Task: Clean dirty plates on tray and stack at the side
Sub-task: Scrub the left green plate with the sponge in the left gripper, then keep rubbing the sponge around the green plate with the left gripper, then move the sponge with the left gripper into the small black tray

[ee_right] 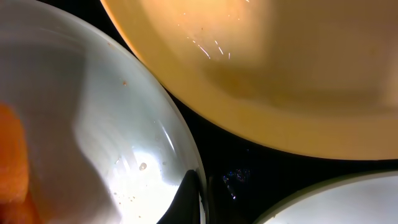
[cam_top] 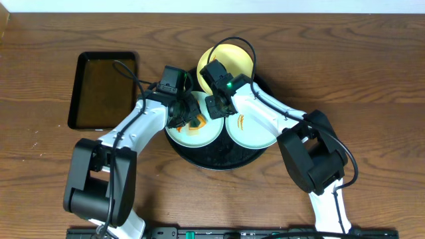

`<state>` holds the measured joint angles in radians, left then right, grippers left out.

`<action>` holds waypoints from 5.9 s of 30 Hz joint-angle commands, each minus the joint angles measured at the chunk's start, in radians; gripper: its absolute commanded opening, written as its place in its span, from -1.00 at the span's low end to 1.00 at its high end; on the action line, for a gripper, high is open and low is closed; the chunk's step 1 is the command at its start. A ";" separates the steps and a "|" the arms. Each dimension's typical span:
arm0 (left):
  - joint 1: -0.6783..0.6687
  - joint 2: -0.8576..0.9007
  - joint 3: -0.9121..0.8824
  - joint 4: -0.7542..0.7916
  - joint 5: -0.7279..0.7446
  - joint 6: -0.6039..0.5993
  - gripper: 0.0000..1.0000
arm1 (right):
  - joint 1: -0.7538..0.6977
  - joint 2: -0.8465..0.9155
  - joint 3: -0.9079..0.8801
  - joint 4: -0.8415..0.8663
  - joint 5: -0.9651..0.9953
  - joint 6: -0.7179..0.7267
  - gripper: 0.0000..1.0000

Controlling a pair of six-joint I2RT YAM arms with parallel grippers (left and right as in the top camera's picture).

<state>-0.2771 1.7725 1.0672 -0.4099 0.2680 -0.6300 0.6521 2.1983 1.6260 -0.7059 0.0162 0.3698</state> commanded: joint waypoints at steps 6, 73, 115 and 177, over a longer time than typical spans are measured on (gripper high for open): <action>-0.004 0.052 0.002 0.032 0.008 -0.027 -0.85 | 0.008 0.019 -0.006 0.007 0.006 -0.004 -0.98; -0.029 0.116 0.033 -0.115 -0.393 0.016 -0.85 | 0.006 0.019 -0.006 -0.001 0.010 -0.005 -0.97; -0.030 0.093 0.014 -0.133 -0.045 0.015 -0.85 | 0.008 0.019 -0.006 0.003 0.010 -0.005 -0.98; 0.512 -0.175 0.041 0.018 -0.177 0.166 -0.85 | 0.069 0.018 0.349 -0.341 0.154 -0.053 -0.98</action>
<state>0.2073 1.5600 1.1057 -0.4084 0.0322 -0.4984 0.7063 2.2063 1.9190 -1.0222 0.0772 0.3359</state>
